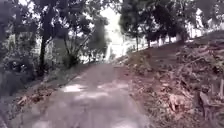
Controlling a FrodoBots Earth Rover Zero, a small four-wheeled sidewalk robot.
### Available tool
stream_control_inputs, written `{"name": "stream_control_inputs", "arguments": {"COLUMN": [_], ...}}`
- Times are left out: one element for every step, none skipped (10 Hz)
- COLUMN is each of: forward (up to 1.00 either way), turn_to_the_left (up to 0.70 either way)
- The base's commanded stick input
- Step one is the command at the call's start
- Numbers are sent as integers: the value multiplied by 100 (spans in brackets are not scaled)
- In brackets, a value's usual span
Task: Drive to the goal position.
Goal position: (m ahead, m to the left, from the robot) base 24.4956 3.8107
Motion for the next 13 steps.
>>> {"name": "stream_control_inputs", "arguments": {"forward": [99, 99, 99, 99, 99, 99, 99, 99, 99, 99, 99, 99, 99], "turn_to_the_left": [0, 26, 18, 0, 0, 0, 0, 0, 0, 0, 0, 0, 0]}}
